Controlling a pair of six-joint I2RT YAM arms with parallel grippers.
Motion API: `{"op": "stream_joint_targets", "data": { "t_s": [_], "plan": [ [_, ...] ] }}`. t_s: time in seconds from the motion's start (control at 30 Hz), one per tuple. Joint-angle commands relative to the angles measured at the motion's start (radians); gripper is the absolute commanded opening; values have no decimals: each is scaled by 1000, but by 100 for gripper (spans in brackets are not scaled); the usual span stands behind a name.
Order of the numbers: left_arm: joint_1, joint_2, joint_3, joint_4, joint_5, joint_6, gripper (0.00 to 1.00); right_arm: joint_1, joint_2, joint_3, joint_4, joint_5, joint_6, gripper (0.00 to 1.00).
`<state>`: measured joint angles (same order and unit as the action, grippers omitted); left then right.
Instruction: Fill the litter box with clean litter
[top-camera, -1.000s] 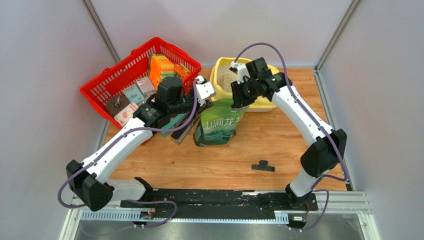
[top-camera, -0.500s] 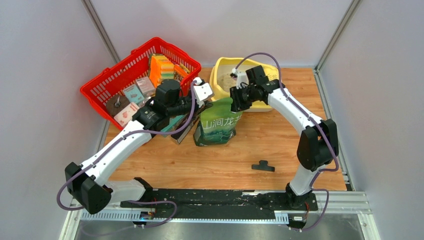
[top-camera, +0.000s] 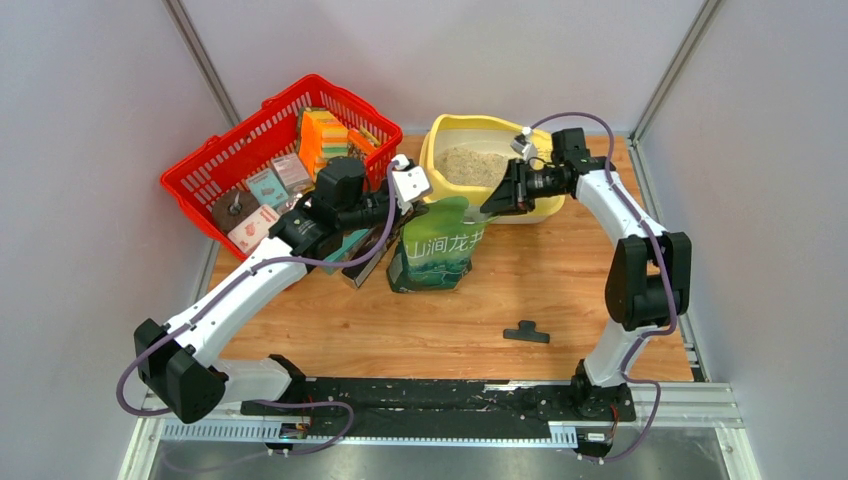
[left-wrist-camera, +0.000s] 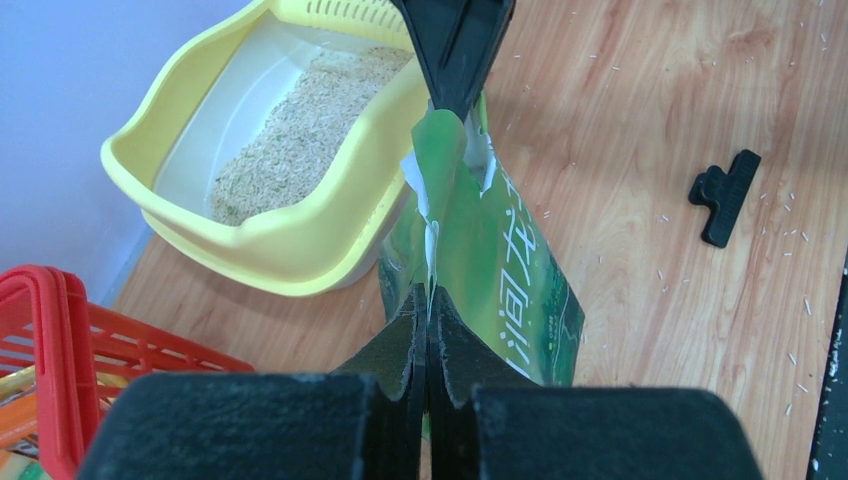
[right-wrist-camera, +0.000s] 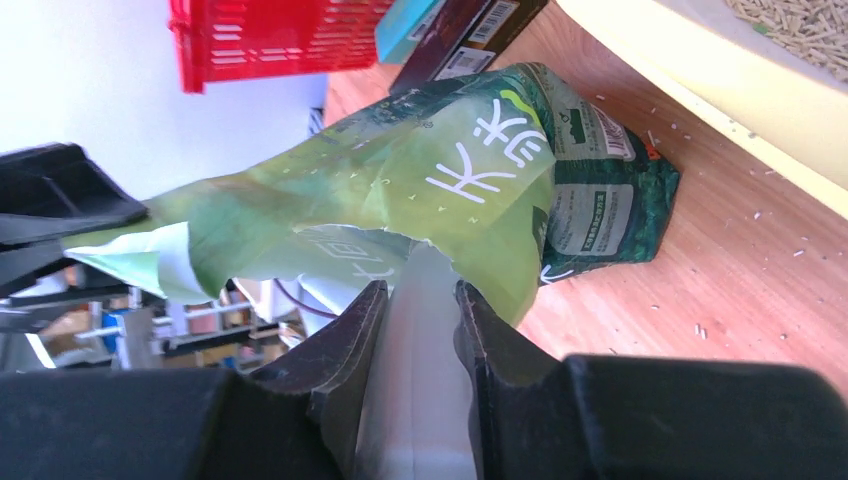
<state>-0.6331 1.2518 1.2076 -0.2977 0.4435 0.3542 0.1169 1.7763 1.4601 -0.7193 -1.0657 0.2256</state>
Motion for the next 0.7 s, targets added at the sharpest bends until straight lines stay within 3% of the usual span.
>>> {"op": "stream_joint_targets", "data": {
  "t_s": [0.0, 0.3, 0.67],
  "plan": [
    [3, -20, 101, 72, 24, 61, 0, -65, -57, -29, 84, -137, 138, 0],
    [3, -11, 119, 3, 6, 117, 0, -212, -45, -29, 121, -290, 196, 0],
    [3, 4, 136, -37, -9, 150, 0, -263, 20, -1, 57, -410, 182, 0]
  ]
}}
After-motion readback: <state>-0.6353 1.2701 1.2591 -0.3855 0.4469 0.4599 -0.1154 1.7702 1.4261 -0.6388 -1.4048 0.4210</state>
